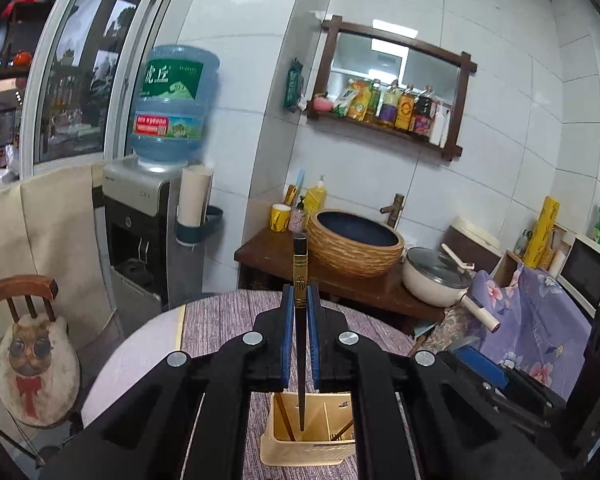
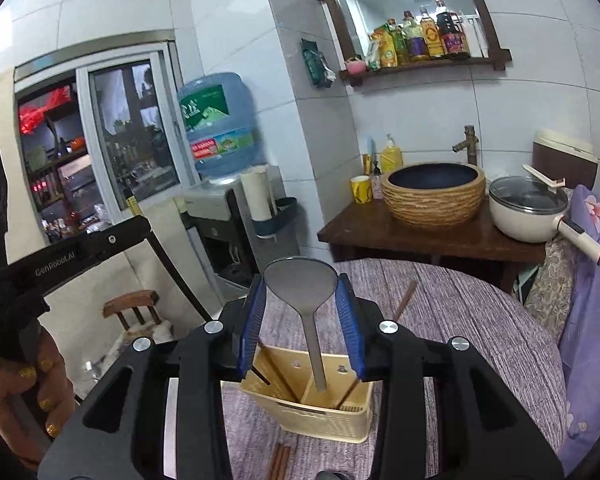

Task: Organize utensils
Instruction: 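Carry the chopstick and spoon over the basket and lower them in with both tools, then open both tools to release the spoon and chopstick into the basket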

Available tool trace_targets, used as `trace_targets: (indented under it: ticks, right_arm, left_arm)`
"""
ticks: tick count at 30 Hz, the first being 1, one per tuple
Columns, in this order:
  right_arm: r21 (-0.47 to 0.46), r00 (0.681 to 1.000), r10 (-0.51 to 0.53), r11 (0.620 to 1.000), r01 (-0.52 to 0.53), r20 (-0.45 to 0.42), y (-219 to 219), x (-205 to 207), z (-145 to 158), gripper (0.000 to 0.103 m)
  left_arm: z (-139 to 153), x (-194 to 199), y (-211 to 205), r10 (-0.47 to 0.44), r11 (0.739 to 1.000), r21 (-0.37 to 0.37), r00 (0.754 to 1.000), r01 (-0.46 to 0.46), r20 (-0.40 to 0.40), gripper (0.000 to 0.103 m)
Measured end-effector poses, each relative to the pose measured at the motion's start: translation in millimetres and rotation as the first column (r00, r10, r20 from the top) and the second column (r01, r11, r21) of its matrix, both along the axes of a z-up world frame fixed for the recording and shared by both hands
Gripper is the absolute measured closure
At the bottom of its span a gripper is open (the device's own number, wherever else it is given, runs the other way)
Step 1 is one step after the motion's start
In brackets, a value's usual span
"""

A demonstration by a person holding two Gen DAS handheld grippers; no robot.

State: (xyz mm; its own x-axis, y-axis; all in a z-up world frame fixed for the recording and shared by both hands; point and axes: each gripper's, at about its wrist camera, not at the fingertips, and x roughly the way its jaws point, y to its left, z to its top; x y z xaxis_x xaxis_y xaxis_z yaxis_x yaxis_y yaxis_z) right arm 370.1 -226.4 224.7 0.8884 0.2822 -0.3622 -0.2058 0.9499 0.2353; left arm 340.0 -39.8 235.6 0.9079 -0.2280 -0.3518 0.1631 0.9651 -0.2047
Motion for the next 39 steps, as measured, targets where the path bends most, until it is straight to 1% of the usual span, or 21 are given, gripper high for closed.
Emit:
trace_targets:
  ticks: [3, 7, 9, 14, 17, 21, 23, 24, 25, 26, 27, 28, 29, 30, 31, 32, 33, 35, 37, 39]
  right_arm:
    - [-0.014, 0.999, -0.013, 1.000, 0.013, -0.029, 0, 12, -25, 0.066]
    - [-0.026, 0.996, -0.015, 1.000, 0.013, -0.083, 0, 23, -59, 0.066]
    - [-0.033, 0.995, -0.012, 0.999, 0.009, -0.101, 1, 25, -71, 0.066]
    - [-0.055, 0.991, -0.025, 0.998, 0.018, -0.135, 3, 28, -98, 0.066]
    - [-0.064, 0.989, -0.033, 0.998, 0.024, -0.146, 2, 30, -108, 0.066]
    - [-0.065, 0.988, -0.050, 0.997, 0.041, -0.147, -1, 30, -116, 0.065]
    - [-0.070, 0.989, -0.052, 0.997, 0.042, -0.140, -1, 27, -117, 0.059]
    - [-0.074, 0.990, -0.051, 0.996, 0.042, -0.134, 0, 25, -116, 0.051]
    - [-0.077, 0.991, -0.052, 0.996, 0.042, -0.124, 0, 23, -116, 0.044]
    - [-0.081, 0.993, -0.052, 0.996, 0.044, -0.109, -1, 19, -114, 0.043]
    - [-0.085, 0.994, -0.052, 0.995, 0.045, -0.093, -1, 14, -113, 0.042]
    - [-0.087, 0.995, -0.050, 0.995, 0.043, -0.081, -1, 8, -111, 0.042]
    - [-0.088, 0.996, -0.045, 0.995, 0.039, -0.071, -1, 3, -110, 0.041]
    - [-0.091, 0.997, -0.041, 0.995, 0.036, -0.062, -1, -2, -108, 0.037]
    - [-0.101, 0.998, -0.039, 0.994, 0.034, -0.047, -1, -10, -107, 0.034]
    - [-0.111, 0.999, -0.039, 0.993, 0.035, -0.038, -1, -16, -106, 0.034]
    - [-0.123, 0.999, -0.038, 0.992, 0.034, -0.034, -1, -22, -106, 0.034]
    - [-0.149, 0.999, -0.026, 0.989, 0.020, -0.041, 0, -36, -107, 0.034]
    - [-0.173, 0.999, -0.008, 0.985, 0.000, -0.048, 1, -52, -111, 0.034]
    - [-0.194, 0.998, -0.011, 0.981, -0.002, -0.066, 1, -63, -119, 0.034]
  left_arm:
    - [-27, 9, -6, 0.010, 1.000, 0.012, 1.000, -0.010, -0.029, 0.095]
    - [-58, 16, -10, -0.005, 1.000, 0.015, 0.997, 0.006, -0.075, 0.095]
    - [-74, 18, -14, -0.010, 0.999, 0.033, 0.995, 0.014, -0.101, 0.095]
    - [-103, 22, -17, -0.024, 0.999, 0.039, 0.987, 0.030, -0.162, 0.095]
    - [-106, 19, -17, -0.010, 0.998, 0.065, 0.990, 0.019, -0.140, 0.095]
    - [-101, 18, -18, -0.026, 0.997, 0.062, 0.989, 0.035, -0.144, 0.095]
    - [-99, 15, -18, -0.031, 0.997, 0.064, 0.991, 0.039, -0.129, 0.094]
    - [-97, 12, -19, -0.033, 0.997, 0.068, 0.992, 0.042, -0.122, 0.094]
    - [-95, 7, -18, -0.040, 0.996, 0.074, 0.993, 0.049, -0.114, 0.089]
    - [-94, 4, -19, -0.043, 0.996, 0.077, 0.993, 0.051, -0.106, 0.078]
    - [-94, -2, -17, -0.040, 0.996, 0.078, 0.995, 0.047, -0.090, 0.064]
    - [-92, -11, -14, -0.032, 0.996, 0.076, 0.997, 0.038, -0.068, 0.057]
    - [-91, -18, -11, -0.027, 0.997, 0.075, 0.998, 0.031, -0.051, 0.047]
    - [-92, -24, -9, -0.023, 0.997, 0.074, 0.999, 0.026, -0.042, 0.043]
    - [-92, -29, -6, -0.022, 0.997, 0.071, 0.999, 0.024, -0.037, 0.042]
    - [-94, -37, -1, -0.023, 0.998, 0.066, 0.999, 0.025, -0.038, 0.037]
    - [-96, -41, 3, -0.018, 0.998, 0.059, 0.999, 0.020, -0.040, 0.029]
    - [-104, -51, 14, 0.004, 0.999, 0.034, 0.998, -0.002, -0.057, 0.022]
    - [-116, -59, 24, 0.016, 1.000, 0.013, 0.996, -0.015, -0.085, 0.022]
    - [-131, -65, 30, 0.030, 1.000, 0.010, 0.992, -0.029, -0.121, 0.022]
